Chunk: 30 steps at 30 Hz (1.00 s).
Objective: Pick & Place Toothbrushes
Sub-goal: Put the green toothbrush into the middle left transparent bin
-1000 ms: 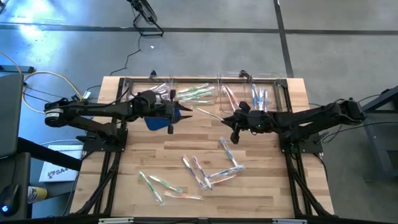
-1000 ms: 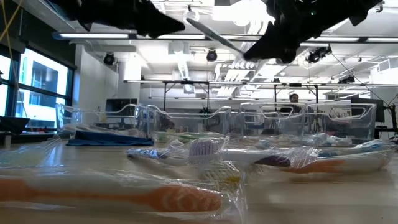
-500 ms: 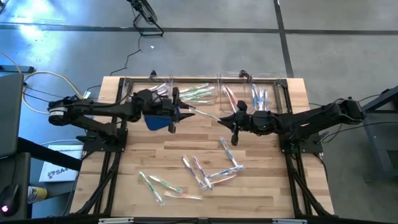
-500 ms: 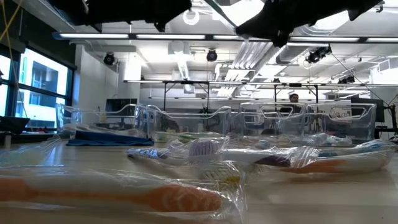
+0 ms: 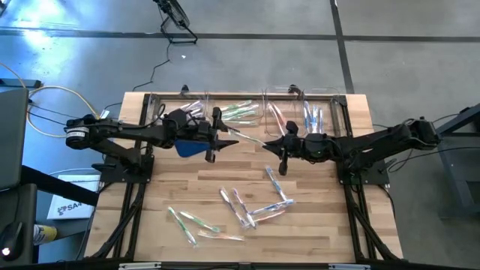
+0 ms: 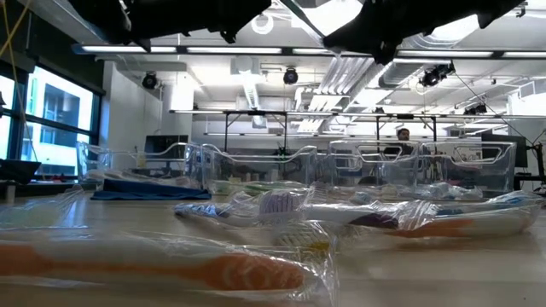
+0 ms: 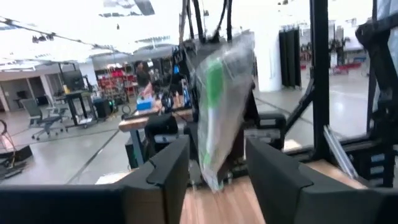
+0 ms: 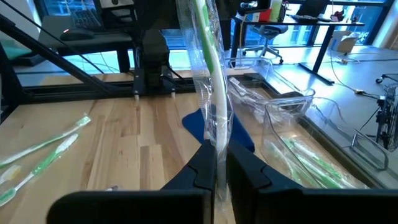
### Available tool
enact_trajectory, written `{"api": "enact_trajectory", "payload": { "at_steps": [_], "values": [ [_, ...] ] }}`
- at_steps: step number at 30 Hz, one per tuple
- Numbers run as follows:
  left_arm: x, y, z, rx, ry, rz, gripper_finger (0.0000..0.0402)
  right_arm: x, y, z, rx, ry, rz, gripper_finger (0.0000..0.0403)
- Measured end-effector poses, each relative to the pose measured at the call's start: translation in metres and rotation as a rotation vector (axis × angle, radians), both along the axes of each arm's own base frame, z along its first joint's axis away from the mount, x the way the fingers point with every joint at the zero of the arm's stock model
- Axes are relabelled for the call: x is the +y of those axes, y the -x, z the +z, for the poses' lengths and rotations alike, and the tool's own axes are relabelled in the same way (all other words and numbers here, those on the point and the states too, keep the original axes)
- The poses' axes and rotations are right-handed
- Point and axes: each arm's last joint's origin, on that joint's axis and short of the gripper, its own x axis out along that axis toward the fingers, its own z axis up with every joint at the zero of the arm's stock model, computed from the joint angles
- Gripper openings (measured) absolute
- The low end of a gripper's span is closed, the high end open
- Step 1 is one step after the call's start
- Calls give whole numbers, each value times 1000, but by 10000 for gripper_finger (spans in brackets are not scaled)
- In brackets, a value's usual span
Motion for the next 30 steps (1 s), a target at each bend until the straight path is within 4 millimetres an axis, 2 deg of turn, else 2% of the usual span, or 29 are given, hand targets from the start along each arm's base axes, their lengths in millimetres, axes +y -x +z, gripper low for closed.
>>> {"api": "enact_trajectory", "payload": {
  "at_steps": [5, 12, 17, 22, 26, 30],
  "values": [
    [0, 0, 2, -16, 36, 3, 187, 0, 0, 0, 3, 12, 2, 12],
    [-2, -1, 1, -16, 42, 10, 191, 0, 0, 0, 3, 13, -2, 12],
    [-14, -23, -8, 25, 41, -11, 191, 0, 0, 0, 2, 13, -4, 12],
    [-15, -43, 3, -6, 15, -30, 191, 0, 0, 0, 4, 14, -4, 12],
    [-15, -46, 11, -24, -21, -39, 191, 0, 0, -1, 9, 15, -8, 12],
    [-16, -46, 11, -20, -31, -44, 191, 0, 0, -1, 11, 16, -9, 12]
  ]
}}
